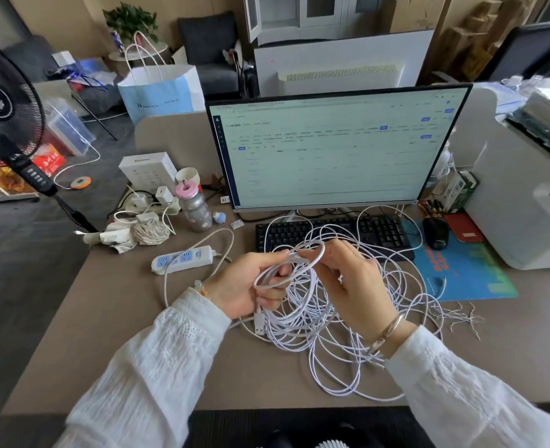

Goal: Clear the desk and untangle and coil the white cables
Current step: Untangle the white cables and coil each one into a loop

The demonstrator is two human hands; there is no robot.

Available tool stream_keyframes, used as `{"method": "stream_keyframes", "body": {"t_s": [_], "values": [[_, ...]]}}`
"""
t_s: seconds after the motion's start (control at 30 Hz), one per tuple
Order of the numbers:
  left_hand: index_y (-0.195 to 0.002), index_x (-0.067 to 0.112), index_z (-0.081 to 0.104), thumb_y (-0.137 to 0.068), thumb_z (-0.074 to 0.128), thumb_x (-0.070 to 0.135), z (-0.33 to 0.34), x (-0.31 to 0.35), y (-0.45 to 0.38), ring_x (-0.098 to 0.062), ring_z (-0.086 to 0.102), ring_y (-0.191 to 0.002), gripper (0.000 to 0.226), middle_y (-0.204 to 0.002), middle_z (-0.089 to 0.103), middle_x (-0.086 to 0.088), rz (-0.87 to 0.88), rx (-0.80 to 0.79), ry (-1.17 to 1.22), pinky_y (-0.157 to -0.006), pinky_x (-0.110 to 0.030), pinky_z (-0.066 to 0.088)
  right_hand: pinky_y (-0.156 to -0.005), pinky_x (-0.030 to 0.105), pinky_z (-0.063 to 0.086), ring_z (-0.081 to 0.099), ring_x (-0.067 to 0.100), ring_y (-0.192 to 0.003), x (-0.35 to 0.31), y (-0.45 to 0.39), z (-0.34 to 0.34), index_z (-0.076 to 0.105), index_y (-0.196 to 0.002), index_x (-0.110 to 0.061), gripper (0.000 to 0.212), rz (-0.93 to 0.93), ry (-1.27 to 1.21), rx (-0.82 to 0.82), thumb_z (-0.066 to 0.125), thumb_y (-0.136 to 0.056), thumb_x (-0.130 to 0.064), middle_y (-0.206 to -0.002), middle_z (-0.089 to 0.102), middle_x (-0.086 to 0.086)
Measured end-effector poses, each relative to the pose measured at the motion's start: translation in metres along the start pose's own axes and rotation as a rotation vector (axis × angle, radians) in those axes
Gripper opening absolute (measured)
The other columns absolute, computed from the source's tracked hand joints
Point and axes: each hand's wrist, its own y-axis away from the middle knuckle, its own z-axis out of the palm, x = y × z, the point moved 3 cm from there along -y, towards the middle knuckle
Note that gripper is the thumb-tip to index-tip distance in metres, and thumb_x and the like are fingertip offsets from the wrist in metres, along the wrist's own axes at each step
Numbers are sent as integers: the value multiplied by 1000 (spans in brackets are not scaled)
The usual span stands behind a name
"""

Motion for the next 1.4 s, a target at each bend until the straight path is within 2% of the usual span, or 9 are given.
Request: {"method": "stream_keyframes", "body": {"t_s": [0.2,0.3,0.4,0.5,0.6,0.77,0.87,1.07,1.4], "values": [[-71,11,42,-100,40,25,1,5,0,-6,24,-36,32,-47,29,5,121,120,-213,-35,-16,21,-73,26,49,64,13,-84,9,-1,-1,61,-96,-9,17,509,-673,54,54,-90,-23,-99,70,3],[-71,11,43,-101,41,26,5,10,6,-9,29,-44,33,-52,29,2,175,99,-290,-42,-18,28,-96,19,42,52,3,-119,22,0,2,52,-126,-23,60,548,-565,-210,75,-74,-42,-127,57,-14],[-73,12,44,-100,41,28,12,13,11,-13,40,-48,31,-54,33,2,124,-4,-183,-50,-23,41,-110,34,38,41,4,-133,33,3,8,40,-140,-32,83,543,-518,-509,83,-70,-22,-140,48,-13],[-74,13,44,-97,40,28,16,11,13,-7,32,-40,28,-50,29,6,59,-99,15,-46,-22,40,-90,51,53,64,19,-96,35,-2,8,57,-120,-11,52,501,-545,-553,78,-74,-4,-100,67,0],[-72,13,46,-95,42,28,10,9,10,-6,14,-41,27,-46,26,9,18,-87,178,-38,-17,30,-80,48,54,58,18,-71,35,-8,5,64,-109,-10,38,504,-554,-541,79,-75,-6,-72,59,-7],[-66,14,49,-90,48,30,2,8,4,-5,10,-38,29,-44,23,10,46,17,201,-35,-16,16,-71,55,54,66,42,-80,34,-7,5,63,-100,-12,45,496,-462,-458,75,-73,-45,-82,67,4],[-65,15,47,-88,50,30,-4,11,8,-5,6,-40,28,-43,22,10,63,66,231,-33,-15,14,-72,49,56,67,34,-77,37,0,4,63,-102,-18,58,479,-382,-480,63,-73,-68,-90,69,7],[-64,16,46,-89,48,31,-18,12,16,-5,6,-39,29,-41,23,10,26,95,200,-33,-15,10,-57,30,41,49,14,-59,46,5,-12,69,-92,-17,13,486,-389,-408,58,-93,-24,-68,63,4],[-64,16,45,-89,46,27,-11,6,17,-1,20,-30,26,-41,23,10,-94,5,-73,-33,-16,14,-49,10,40,52,-1,-47,32,-17,-25,77,-87,-17,6,364,-198,-345,72,-84,-15,-64,69,-10]]}}
